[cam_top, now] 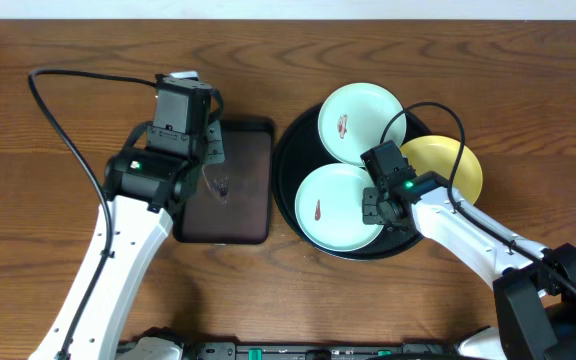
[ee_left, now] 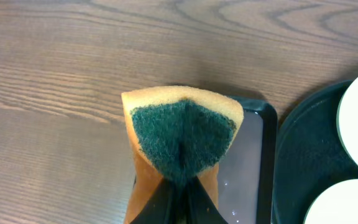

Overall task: Clean dirty plates on tray and stack at the side
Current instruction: 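Lift the sponge with the left gripper above the small tray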

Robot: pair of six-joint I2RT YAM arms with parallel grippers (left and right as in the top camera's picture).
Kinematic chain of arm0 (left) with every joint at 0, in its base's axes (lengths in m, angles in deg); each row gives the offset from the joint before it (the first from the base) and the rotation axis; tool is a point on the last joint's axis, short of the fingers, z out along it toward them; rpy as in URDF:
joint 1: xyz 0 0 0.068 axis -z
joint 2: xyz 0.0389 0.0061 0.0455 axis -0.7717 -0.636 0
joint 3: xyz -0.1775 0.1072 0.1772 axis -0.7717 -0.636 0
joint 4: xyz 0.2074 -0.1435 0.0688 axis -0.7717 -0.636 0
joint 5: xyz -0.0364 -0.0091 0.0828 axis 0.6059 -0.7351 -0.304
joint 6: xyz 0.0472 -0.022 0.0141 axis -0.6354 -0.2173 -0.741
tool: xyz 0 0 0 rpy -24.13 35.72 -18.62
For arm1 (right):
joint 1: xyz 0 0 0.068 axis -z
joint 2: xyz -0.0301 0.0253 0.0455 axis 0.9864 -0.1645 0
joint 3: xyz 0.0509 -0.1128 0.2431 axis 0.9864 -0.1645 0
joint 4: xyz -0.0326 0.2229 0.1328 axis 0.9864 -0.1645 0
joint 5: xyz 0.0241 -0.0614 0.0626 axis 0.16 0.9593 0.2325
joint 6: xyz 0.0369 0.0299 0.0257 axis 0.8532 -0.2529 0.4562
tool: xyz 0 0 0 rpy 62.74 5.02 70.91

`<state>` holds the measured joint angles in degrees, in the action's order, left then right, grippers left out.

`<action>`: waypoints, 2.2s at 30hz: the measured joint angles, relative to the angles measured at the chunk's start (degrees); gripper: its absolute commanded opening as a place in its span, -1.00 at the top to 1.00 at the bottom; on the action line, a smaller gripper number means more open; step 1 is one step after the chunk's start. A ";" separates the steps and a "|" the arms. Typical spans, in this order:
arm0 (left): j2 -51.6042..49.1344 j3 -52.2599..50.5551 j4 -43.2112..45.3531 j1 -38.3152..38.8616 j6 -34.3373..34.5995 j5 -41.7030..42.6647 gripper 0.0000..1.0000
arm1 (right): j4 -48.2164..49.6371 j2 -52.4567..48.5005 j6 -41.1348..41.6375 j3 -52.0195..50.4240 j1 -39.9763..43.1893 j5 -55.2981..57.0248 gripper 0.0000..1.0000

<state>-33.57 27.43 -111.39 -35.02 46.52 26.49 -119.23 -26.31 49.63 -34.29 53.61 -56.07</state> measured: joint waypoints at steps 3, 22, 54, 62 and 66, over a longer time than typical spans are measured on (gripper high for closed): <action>-0.15 -1.49 3.19 0.26 0.17 -1.25 0.85 | 0.02 0.00 -0.02 0.00 0.00 0.02 0.01; 0.42 -2.01 4.02 0.87 8.09 -10.47 0.85 | -0.42 0.00 -0.22 -0.02 0.00 0.07 0.01; -0.96 -2.01 4.11 -0.76 11.17 -1.36 0.85 | -0.42 0.00 -0.24 -0.04 0.00 0.07 0.03; -0.98 -2.01 4.11 -0.74 10.01 -1.18 0.85 | -0.39 0.00 -0.24 -0.04 0.00 0.07 0.03; -0.96 -2.01 4.04 -0.74 8.92 -1.11 0.85 | -0.39 0.00 -0.24 -0.04 0.00 0.07 0.03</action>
<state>-34.53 25.42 -107.35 -35.76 55.44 25.38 -119.62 -26.31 49.39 -34.33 53.61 -56.01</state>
